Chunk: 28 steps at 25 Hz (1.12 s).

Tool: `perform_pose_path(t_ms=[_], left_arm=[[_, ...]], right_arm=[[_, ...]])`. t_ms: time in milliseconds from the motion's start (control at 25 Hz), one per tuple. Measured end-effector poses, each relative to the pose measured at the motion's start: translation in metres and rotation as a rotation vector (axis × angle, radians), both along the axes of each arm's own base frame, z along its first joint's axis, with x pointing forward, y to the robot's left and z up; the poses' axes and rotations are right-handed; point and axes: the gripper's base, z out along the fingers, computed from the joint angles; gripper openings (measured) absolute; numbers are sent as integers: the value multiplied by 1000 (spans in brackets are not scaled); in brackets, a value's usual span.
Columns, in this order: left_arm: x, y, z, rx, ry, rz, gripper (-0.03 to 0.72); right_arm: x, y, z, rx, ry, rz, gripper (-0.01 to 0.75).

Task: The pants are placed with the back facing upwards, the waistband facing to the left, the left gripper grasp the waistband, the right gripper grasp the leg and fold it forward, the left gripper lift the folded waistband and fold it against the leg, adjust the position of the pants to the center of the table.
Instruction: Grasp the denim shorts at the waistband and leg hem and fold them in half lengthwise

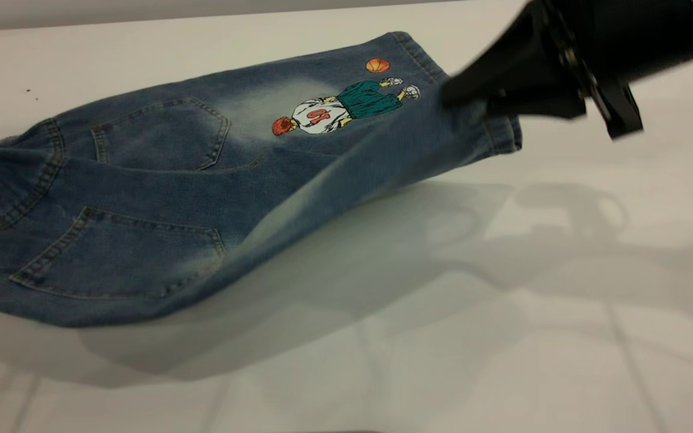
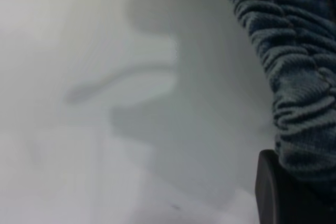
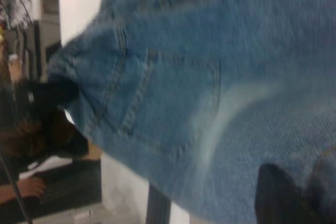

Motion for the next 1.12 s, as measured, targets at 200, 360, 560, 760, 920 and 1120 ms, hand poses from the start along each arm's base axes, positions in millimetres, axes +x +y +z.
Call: perform_pose_path(t_ms=[200, 360, 560, 760, 920, 1120], left_arm=[[3, -6, 1, -102, -41, 85, 91], [9, -10, -3, -194, -73, 179, 91], [22, -10, 1, -307, -212, 330, 91], [34, 4, -15, -379, -263, 542, 91], [43, 11, -27, -403, -333, 683, 91], [49, 19, -35, -422, -413, 837, 91]], right_arm=[[32, 2, 12, -5, -37, -53, 32], [59, 7, 7, 17, -12, -86, 32], [93, 12, -2, 40, 5, -127, 32], [122, 14, -12, 46, 23, -187, 32], [140, 14, -22, 51, 54, -254, 32], [161, 9, -48, 106, 139, -359, 32]])
